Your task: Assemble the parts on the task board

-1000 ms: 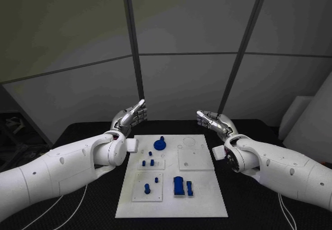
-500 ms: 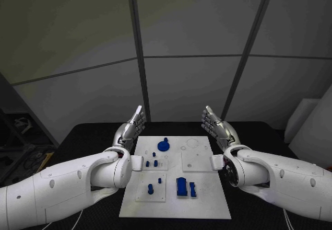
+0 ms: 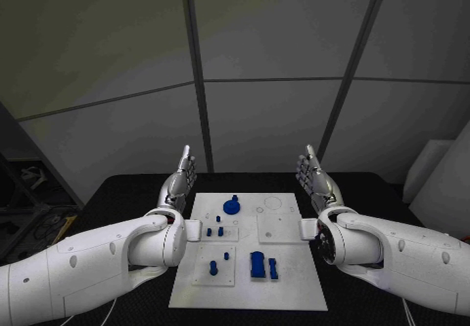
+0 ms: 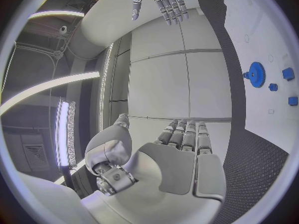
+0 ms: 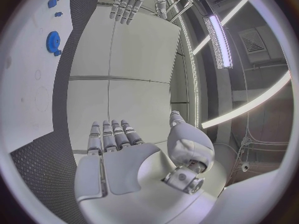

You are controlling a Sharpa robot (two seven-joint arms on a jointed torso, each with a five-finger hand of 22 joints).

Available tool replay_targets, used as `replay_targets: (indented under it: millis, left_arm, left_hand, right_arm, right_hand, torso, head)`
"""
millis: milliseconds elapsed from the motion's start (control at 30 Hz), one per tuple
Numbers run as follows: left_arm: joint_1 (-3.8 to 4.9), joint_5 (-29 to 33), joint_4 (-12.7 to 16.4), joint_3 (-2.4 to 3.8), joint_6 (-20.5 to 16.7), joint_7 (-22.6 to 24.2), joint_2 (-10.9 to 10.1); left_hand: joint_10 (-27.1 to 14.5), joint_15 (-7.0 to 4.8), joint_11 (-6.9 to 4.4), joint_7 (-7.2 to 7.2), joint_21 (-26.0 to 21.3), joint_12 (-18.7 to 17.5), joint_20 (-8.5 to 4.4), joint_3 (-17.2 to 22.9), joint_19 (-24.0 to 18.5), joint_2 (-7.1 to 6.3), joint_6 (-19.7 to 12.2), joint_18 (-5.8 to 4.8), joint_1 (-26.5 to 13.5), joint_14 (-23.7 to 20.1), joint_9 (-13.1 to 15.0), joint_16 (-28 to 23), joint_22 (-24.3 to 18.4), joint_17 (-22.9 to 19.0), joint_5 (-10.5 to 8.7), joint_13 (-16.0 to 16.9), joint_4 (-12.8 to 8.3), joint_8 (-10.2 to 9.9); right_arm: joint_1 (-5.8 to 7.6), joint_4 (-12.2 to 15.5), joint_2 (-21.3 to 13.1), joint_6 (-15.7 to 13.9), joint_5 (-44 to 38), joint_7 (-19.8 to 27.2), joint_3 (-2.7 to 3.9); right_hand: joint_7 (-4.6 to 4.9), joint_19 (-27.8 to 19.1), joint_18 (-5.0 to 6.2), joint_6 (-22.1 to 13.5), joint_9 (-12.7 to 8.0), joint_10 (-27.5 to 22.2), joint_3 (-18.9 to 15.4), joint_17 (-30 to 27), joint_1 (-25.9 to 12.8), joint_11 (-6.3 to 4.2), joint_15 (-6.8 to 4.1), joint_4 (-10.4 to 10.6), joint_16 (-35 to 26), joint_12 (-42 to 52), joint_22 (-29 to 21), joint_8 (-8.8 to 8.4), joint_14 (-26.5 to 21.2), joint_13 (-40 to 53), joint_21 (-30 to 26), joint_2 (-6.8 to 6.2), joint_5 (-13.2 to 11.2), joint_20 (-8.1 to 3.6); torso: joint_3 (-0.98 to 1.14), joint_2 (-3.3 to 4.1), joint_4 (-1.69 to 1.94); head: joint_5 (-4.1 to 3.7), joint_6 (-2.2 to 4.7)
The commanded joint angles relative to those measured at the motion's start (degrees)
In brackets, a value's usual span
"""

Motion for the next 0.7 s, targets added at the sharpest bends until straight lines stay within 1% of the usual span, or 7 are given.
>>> replay_targets:
  millis: [33, 400, 433, 467, 500, 533, 700]
  left_arm:
    - [0.1, -0.97, 0.12, 0.04, -0.71, 1.35, -0.01]
    - [0.1, -0.97, 0.12, 0.04, -0.71, 1.35, -0.01]
    - [0.1, -0.97, 0.12, 0.04, -0.71, 1.35, -0.01]
    - [0.1, -0.97, 0.12, 0.04, -0.71, 1.35, -0.01]
    - [0.1, -0.97, 0.12, 0.04, -0.71, 1.35, -0.01]
    - [0.1, -0.97, 0.12, 0.04, -0.71, 1.35, -0.01]
    - [0.1, -0.97, 0.12, 0.04, -0.71, 1.35, -0.01]
  left_hand:
    - [-3.49, -0.08, -0.09, 0.0, -0.34, -0.33, -0.39, -0.6, -2.19, -0.02, -3.28, -2.2, -4.59, -3.06, -0.07, -0.34, -1.8, -0.1, -0.41, -0.06, 0.01, -0.27]
    - [-6.05, -0.08, -0.09, 0.0, -0.34, -0.33, -0.39, -0.6, -6.98, -0.02, -5.56, -2.2, -7.74, -5.21, -0.07, -0.34, -1.8, -0.1, -0.41, -0.06, 0.01, -0.27]
    - [-6.55, -0.08, -0.09, 0.0, -0.34, -0.33, -0.39, -0.6, -6.98, -0.02, -10.0, -2.2, -8.41, -9.39, -0.07, -0.34, -1.8, -0.1, -0.41, -0.06, 0.01, -0.27]
    - [-10.77, -0.08, -0.09, 0.0, -0.34, -0.33, -0.39, -0.6, -6.98, -0.02, -10.0, -2.18, -9.41, -9.39, -0.07, -0.34, -1.8, -0.1, -0.41, -0.06, 0.01, -0.27]
    - [-10.77, -0.08, -0.09, 0.0, -0.34, -0.33, -0.39, -0.6, -6.98, -0.02, -10.0, -2.19, -13.96, -9.39, -0.07, -0.34, -1.8, -0.1, -0.41, -0.06, 0.01, -0.27]
    - [-10.77, -0.08, -0.09, 0.0, -0.34, -0.33, -0.39, -0.6, -6.98, -0.02, -10.0, -2.19, -13.96, -9.39, -0.07, -0.34, -1.8, -0.1, -0.41, -0.06, 0.01, -0.27]
    - [-10.77, -0.08, -0.09, 0.0, -0.34, -0.33, -0.39, -0.6, -6.98, -0.02, -10.0, -2.19, -13.96, -9.39, -0.07, -0.34, -1.8, -0.1, -0.41, -0.06, 0.01, -0.27]
  right_arm:
    - [0.12, 0.14, -0.01, -0.99, 0.58, 1.16, 0.03]
    - [0.12, 0.14, -0.01, -0.99, 0.58, 1.16, 0.03]
    - [0.12, 0.14, -0.01, -0.99, 0.58, 1.16, 0.03]
    - [0.12, 0.14, -0.01, -0.99, 0.58, 1.16, 0.03]
    - [0.12, 0.14, -0.01, -0.99, 0.58, 1.16, 0.03]
    - [0.12, 0.14, -0.01, -0.99, 0.58, 1.16, 0.03]
    - [0.12, 0.14, -0.01, -0.99, 0.58, 1.16, 0.03]
  right_hand:
    - [-0.09, -2.85, -0.81, -3.2, -0.07, -3.61, -0.34, -0.07, -4.88, -0.09, -0.01, -0.07, -0.26, -0.2, -1.64, -0.22, -3.39, -0.08, -0.22, -0.01, -0.42, -0.39]
    - [-0.09, -4.77, -0.81, -5.36, -0.07, -6.1, -0.34, -0.07, -8.33, -0.09, -0.01, -0.07, -0.26, -0.2, -1.64, -0.22, -5.7, -0.08, -0.22, -0.01, -0.42, -0.39]
    - [-0.09, -8.86, -0.81, -5.64, -0.07, -6.47, -0.34, -0.07, -8.79, -0.09, -0.01, -0.07, -0.26, -0.2, -1.64, -0.22, -6.06, -0.08, -0.22, -0.01, -0.42, -0.39]
    - [-0.09, -8.86, -0.81, -9.84, -0.07, -10.99, -0.34, -0.07, -9.95, -0.09, -0.01, -0.07, -0.26, -0.2, -1.64, -0.22, -10.39, -0.08, -0.22, -0.01, -0.42, -0.39]
    - [-0.09, -8.86, -0.81, -9.84, -0.07, -10.99, -0.34, -0.07, -10.78, -0.09, -0.01, -0.07, -0.26, -0.2, -1.64, -0.22, -10.39, -0.08, -0.22, -0.01, -0.42, -0.39]
    - [-0.09, -8.86, -0.81, -9.84, -0.07, -10.99, -0.34, -0.07, -15.05, -0.09, -0.01, -0.07, -0.26, -0.2, -1.64, -0.22, -10.39, -0.08, -0.22, -0.01, -0.42, -0.39]
    - [-0.09, -8.86, -0.81, -9.84, -0.07, -10.99, -0.34, -0.07, -15.05, -0.09, -0.01, -0.07, -0.26, -0.2, -1.64, -0.22, -10.39, -0.08, -0.22, -0.01, -0.42, -0.39]
  torso:
    - [0.0, 0.0, 0.0]
    - [0.0, 0.0, 0.0]
    - [0.0, 0.0, 0.0]
    - [0.0, 0.0, 0.0]
    - [0.0, 0.0, 0.0]
    - [0.0, 0.0, 0.0]
    - [0.0, 0.0, 0.0]
  head:
    - [0.01, 0.01]
    - [0.01, 0.01]
    - [0.01, 0.01]
    - [0.01, 0.01]
    - [0.01, 0.01]
    - [0.01, 0.01]
    - [0.01, 0.01]
